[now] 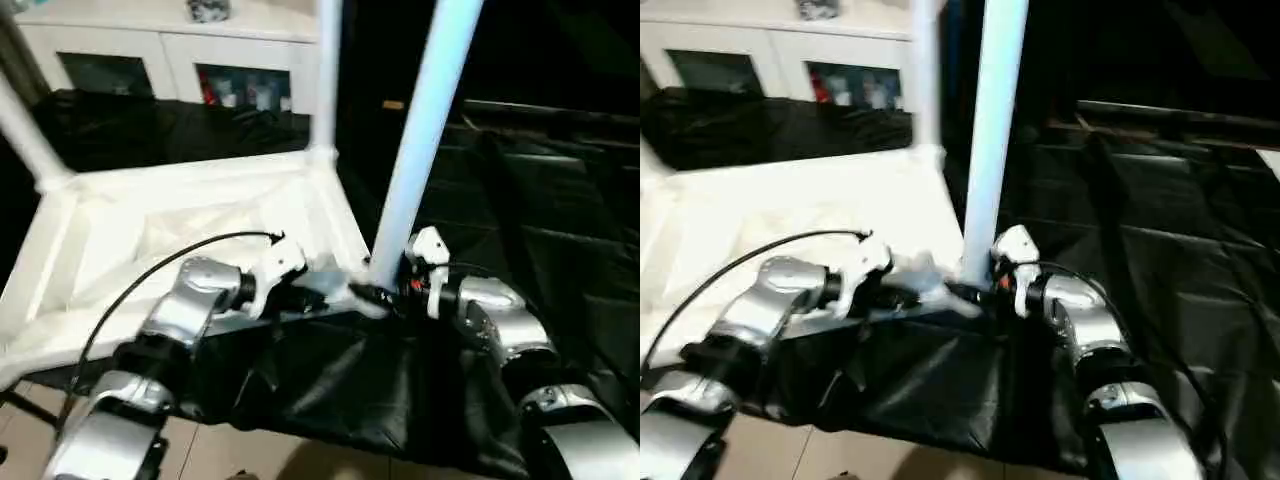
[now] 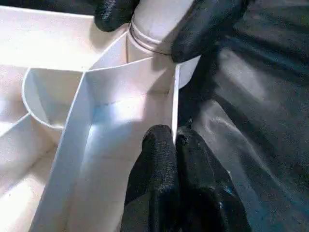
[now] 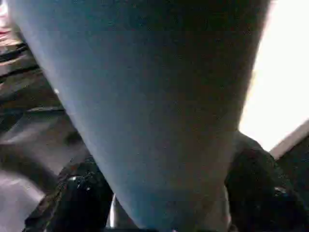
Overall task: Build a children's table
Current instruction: Rotate leg to tighten
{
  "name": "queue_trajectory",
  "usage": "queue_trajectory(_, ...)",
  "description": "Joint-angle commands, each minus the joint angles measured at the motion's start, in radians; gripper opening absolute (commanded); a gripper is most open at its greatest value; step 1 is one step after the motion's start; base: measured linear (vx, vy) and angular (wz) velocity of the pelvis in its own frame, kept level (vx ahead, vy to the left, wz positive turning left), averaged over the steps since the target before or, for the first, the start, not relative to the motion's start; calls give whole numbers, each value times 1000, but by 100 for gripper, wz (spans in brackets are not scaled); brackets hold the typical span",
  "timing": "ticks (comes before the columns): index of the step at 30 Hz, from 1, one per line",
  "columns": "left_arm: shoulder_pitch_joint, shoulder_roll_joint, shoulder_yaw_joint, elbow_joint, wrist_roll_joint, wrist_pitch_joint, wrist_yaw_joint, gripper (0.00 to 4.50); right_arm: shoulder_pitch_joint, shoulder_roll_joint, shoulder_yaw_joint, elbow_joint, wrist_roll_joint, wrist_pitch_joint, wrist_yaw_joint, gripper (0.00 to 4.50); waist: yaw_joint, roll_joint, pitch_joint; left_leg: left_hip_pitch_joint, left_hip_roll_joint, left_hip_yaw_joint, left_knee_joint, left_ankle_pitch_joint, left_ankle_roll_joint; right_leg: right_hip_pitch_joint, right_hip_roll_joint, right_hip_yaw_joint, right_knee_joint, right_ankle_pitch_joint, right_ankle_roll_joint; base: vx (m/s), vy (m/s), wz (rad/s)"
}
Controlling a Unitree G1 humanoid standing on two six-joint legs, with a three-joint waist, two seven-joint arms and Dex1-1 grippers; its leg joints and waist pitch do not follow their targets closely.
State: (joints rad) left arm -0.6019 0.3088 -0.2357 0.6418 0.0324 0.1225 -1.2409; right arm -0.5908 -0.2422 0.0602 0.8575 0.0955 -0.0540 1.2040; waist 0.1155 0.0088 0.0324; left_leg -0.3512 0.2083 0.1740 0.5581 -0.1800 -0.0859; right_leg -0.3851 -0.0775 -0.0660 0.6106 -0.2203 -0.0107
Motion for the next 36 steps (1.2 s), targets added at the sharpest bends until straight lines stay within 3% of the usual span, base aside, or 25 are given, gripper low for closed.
queue_trajectory(1,-20,-10,-2,-13,-20,-8,6,0,27,26,103,-18,-3,38,143,275,-1,-3,-49,2,29,2,-50,-137,97,46,-62,41,-59,15,-276,0,0,0)
queue_trajectory(7,-16,21,-4,-21,-25,-4,-35,0,38,2,137,-52,-11,77,241,253,4,-5,-47,2,30,1,-53,-159,81,47,-67,42,-64,-48,-263,0,0,0)
queue_trajectory(15,-17,7,9,-9,-19,-5,19,0,61,25,132,-78,-1,89,203,251,8,-5,-48,2,29,1,-53,-144,77,47,-65,41,-61,-27,-261,0,0,0)
queue_trajectory(18,-34,-21,22,18,-6,-3,107,0,65,62,103,-66,-2,95,96,251,9,-4,-45,3,29,1,-54,-157,69,45,-67,42,-65,-55,-255,0,0,0)
queue_trajectory(20,-48,-42,30,42,5,2,172,0,59,90,80,-36,-18,77,-18,251,8,-5,-43,4,29,-1,-59,-189,52,45,-68,42,-71,-121,-241,0,0,0)
queue_trajectory(22,-77,-82,45,84,22,15,288,0,48,141,45,22,-55,40,-251,251,-2,-4,-36,11,27,-5,-69,-254,3,36,-73,46,-86,-270,-204,0,0,0)
queue_trajectory(24,-96,-109,53,110,33,19,365,0,41,174,23,54,-72,29,-404,250,-9,-4,-38,12,27,-10,-73,-268,-15,36,-75,48,-92,-322,-176,0,0,0)
queue_trajectory(28,-119,-149,57,140,51,16,459,0,35,225,-1,77,-84,18,-581,248,-16,1,-39,8,26,-8,-71,-266,-6,33,-70,50,-90,-262,-178,0,0,0)
queue_trajectory(33,-130,-188,41,165,78,-25,524,0,26,278,-27,96,-96,7,-718,246,-23,2,-43,2,22,-7,-67,-234,5,39,-67,49,-84,-187,-181,0,0,0)
queue_trajectory(34,-128,-192,36,166,81,-34,519,0,27,282,-28,97,-94,-3,-720,286,-25,3,-45,1,21,-7,-65,-225,11,41,-65,47,-81,-151,-185,0,0,0)
queue_trajectory(36,-124,-194,30,168,85,-43,508,0,27,282,-47,98,-69,-18,-723,292,-28,3,-46,-1,21,-6,-64,-205,20,44,-64,46,-79,-107,-194,0,0,0)
